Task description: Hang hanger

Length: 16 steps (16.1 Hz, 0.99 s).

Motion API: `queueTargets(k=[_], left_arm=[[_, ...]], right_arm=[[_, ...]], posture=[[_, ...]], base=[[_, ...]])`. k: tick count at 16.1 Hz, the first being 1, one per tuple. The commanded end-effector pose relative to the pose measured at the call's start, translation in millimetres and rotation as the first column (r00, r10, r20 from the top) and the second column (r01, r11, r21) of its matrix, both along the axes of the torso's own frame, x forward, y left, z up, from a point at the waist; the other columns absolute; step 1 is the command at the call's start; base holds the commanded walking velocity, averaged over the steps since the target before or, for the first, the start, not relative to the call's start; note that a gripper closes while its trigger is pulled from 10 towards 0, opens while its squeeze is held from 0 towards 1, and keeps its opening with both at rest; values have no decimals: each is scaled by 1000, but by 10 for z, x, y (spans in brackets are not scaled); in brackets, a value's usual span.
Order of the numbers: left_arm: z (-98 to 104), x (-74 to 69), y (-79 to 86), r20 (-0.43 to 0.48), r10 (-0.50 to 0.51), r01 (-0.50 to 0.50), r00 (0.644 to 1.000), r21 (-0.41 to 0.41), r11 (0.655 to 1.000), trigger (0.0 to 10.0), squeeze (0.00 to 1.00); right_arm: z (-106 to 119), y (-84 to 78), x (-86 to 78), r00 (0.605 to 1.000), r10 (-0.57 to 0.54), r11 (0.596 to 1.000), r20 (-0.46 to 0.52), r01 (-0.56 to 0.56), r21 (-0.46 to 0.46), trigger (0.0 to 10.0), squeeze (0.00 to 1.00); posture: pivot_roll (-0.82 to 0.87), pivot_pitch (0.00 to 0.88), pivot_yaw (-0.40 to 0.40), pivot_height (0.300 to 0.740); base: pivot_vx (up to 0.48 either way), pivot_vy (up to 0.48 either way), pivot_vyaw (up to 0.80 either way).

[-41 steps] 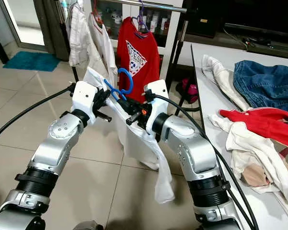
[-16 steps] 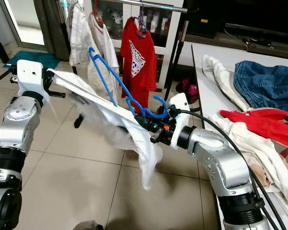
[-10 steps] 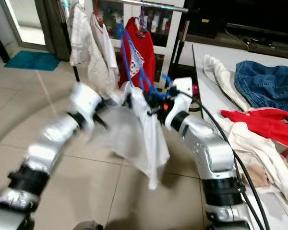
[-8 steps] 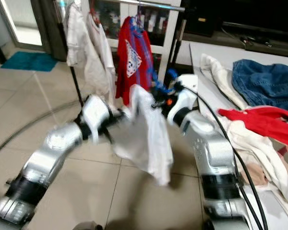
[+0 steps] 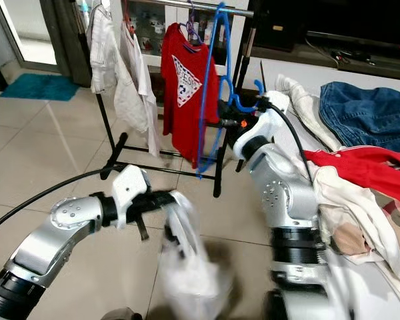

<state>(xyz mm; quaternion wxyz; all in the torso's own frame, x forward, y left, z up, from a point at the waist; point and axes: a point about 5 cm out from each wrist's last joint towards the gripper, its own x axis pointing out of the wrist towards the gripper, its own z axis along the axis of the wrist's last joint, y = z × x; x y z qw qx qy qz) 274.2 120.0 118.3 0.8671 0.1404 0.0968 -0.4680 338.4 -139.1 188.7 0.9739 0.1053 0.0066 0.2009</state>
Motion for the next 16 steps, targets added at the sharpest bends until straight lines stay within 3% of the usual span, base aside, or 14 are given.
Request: queueTargets(k=[1,2,3,4,5,6,7,10,11,14,16], left_arm=[[1,56,112,7,118,-118,993,-2,993,0,0],[-58,83,229,-3,257,-257,966,1,966,0,0],[-85,72,324,-3,369,-369,929,0,929,2941,0],[-87,37,407,-14,464,-464,886,-23,885,2667,0],[-67,-14,440,-26,503,-504,864,-63,861,3294,0],[-44,-62,446,-12,536,-535,844,-79,841,10000,0],[-25,-98,439,-17,574,-573,819,-91,815,10000,0],[13,-155,373,-44,586,-586,809,-136,799,10000,0],[26,-107,268,4,537,-534,844,-92,840,10000,0],[71,-14,212,10,542,-540,840,-85,838,10000,0],[90,-70,203,15,527,-524,850,-93,847,10000,0]], right_arm=[[-95,18,-72,1000,27,993,-3,-27,-119,10000,0],[-236,-10,-167,998,42,980,-37,-48,-193,10000,0],[-371,-52,-274,995,41,978,-86,-58,-202,10000,0],[-500,-91,-386,989,27,980,-144,-55,-191,10000,0],[-547,-105,-474,988,21,982,-153,-49,-184,10000,0],[-520,-110,-559,990,24,986,-136,-45,-159,10000,0],[-456,-136,-642,996,3,989,-86,-16,-144,10000,0],[-443,-181,-803,998,-48,985,-50,39,-168,10000,0],[-394,-150,-934,998,-43,984,-46,34,-173,10000,0],[-324,-149,-982,996,-83,983,-28,77,-164,10000,0],[-314,-162,-978,992,-122,979,-36,114,-168,10000,0]], posture=[[-5,0,-51,740],[3,0,-52,740],[9,0,-54,740],[9,0,-54,740],[15,0,-50,740],[20,0,-51,740],[20,0,-52,740],[3,0,-42,740],[-16,0,-23,740],[-18,0,8,740],[-14,0,-16,740]], base=[[0,0,0],[0,0,0],[0,0,0],[0,0,0],[0,0,-719],[0,0,-800],[0,0,-800],[0,0,-800],[0,0,-800],[0,0,-800],[0,0,-800]])
